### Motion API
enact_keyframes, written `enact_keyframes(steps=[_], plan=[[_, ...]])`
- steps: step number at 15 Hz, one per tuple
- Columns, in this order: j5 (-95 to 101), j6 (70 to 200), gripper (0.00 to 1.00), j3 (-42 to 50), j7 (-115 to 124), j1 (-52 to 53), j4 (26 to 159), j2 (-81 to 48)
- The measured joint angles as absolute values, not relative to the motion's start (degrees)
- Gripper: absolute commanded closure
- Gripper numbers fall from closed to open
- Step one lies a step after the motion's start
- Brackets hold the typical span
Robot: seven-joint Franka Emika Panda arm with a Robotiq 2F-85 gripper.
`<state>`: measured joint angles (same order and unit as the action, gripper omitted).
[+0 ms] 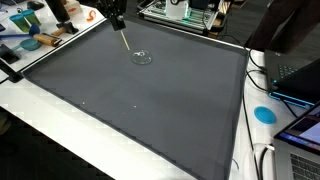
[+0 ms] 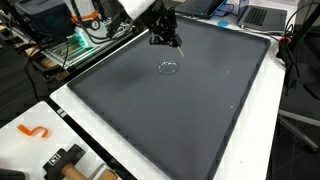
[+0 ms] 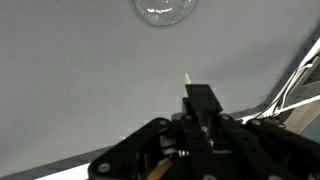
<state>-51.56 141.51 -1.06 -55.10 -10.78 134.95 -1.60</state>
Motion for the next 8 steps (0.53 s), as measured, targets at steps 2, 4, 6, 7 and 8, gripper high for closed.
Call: enact_keyframes(steps=[2,4,6,7,8], plan=[[-54.34,140.09,0.97,0.15,-57.76,-10.46,135.02,-1.61],[-57.04,139.06,0.97,0.99,-60.34,-10.25,135.2,-1.65],[-59.54,138.2,0.97,1.69,-62.74,-10.08,135.51,-1.7],[-60.57,137.69,0.97,2.04,-63.76,-10.04,135.67,-1.72],[-61.47,137.26,0.97,2.38,-64.66,-10.01,135.84,-1.74]])
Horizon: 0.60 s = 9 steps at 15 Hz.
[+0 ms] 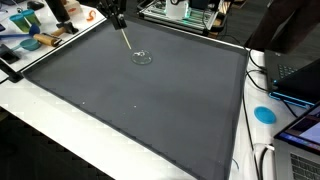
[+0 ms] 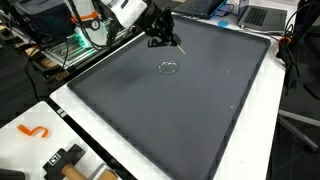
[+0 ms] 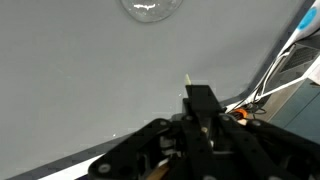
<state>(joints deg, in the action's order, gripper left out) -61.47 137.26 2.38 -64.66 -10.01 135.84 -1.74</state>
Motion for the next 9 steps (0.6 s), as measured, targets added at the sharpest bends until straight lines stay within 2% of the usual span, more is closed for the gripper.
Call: enact_keyframes(steps=[9], plan=[[-64.42,136.7,0.97,3.42,-67.88,-9.38,138.2,-1.74]])
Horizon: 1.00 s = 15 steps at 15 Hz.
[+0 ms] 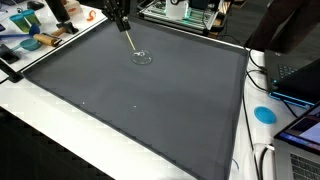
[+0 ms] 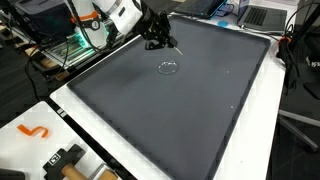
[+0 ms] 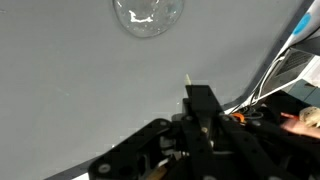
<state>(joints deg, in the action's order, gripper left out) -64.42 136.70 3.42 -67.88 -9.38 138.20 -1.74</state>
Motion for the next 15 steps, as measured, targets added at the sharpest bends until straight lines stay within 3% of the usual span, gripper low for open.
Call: enact_keyframes(steps=[15], plan=[[-64.34,144.45,0.97,1.48,-65.36,-3.52,140.13,-1.65]])
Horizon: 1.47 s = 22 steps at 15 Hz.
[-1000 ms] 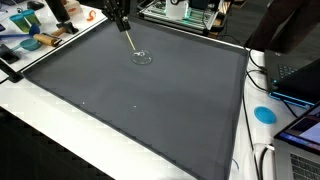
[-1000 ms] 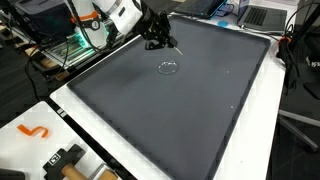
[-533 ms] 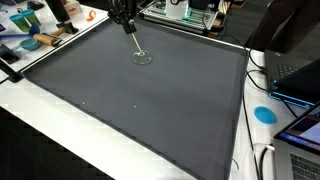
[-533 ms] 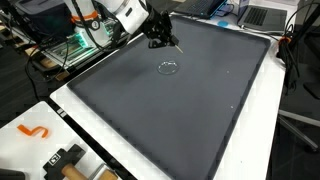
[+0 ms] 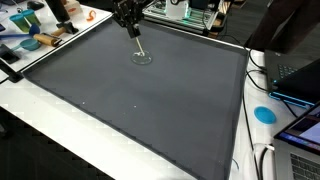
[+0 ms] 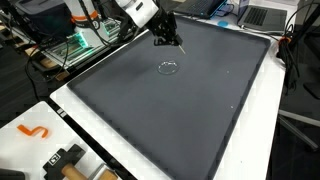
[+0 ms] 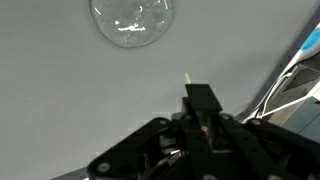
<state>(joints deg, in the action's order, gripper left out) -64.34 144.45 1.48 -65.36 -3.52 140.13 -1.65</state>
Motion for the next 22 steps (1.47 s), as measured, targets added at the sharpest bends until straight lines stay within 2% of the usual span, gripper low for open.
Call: enact_keyframes(steps=[4,9,20,21,22], plan=[[-59.74,150.67,0.97,-0.2,-59.32,-1.39,140.26,-1.56],[-44.82,154.37,0.97,-1.42,-46.14,0.3,140.33,-0.6],[-11.32,146.53,0.97,-1.5,-21.28,0.58,139.52,5.21],[-9.71,145.05,0.87,-1.53,-20.08,0.63,139.25,5.66],[-8.35,143.45,0.87,-1.58,-18.95,0.69,138.95,6.1]])
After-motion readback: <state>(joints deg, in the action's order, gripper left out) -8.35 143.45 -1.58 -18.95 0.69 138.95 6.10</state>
